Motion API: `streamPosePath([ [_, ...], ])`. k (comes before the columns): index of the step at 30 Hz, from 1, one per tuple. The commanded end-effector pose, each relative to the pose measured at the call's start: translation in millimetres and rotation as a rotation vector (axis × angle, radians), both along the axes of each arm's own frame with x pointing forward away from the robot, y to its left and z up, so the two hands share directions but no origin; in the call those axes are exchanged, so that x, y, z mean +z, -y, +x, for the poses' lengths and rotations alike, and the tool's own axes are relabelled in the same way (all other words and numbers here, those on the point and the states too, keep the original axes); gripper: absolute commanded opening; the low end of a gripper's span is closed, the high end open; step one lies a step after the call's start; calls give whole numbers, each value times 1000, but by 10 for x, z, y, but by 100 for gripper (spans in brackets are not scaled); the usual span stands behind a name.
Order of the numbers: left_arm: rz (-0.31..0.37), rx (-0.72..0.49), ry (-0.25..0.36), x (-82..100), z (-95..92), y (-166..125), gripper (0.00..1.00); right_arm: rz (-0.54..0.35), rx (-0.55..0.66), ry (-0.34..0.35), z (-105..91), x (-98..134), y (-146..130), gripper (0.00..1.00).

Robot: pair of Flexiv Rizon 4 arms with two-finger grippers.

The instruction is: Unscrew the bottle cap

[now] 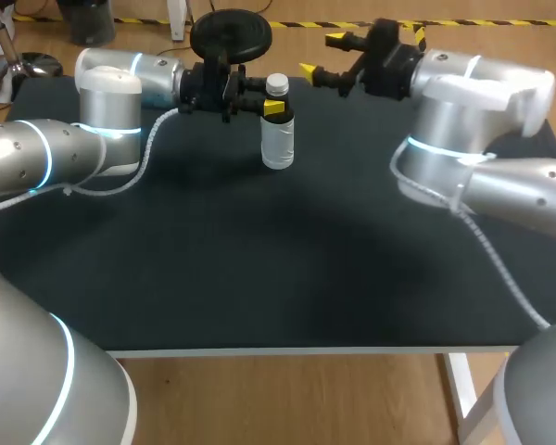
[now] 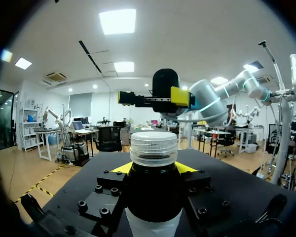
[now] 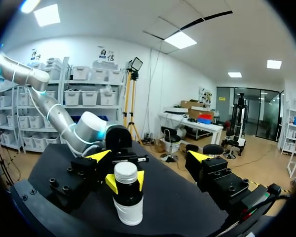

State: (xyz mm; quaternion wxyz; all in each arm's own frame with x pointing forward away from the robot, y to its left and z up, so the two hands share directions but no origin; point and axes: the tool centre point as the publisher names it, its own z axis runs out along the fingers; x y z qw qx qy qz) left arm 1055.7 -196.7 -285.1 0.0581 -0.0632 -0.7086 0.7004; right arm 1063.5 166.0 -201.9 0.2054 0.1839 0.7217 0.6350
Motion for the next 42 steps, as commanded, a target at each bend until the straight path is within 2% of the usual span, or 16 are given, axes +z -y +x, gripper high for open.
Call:
streamPosePath([
  [1, 1, -3, -1, 1, 13, 8, 0, 32, -66, 36, -3, -53, -191, 100],
  [5, 1, -3, -1, 1, 13, 8, 0, 43, -64, 38, -25, -58, -321, 100],
  [12, 1, -3, -1, 1, 13, 8, 0, 37, -29, 4, -69, -94, -537, 100],
  [27, 1, -3, -1, 1, 13, 8, 0, 67, -50, -45, -156, -296, -607, 100],
  [42, 1, -3, -1, 1, 13, 8, 0, 65, -38, -69, -103, -417, -670, 100],
])
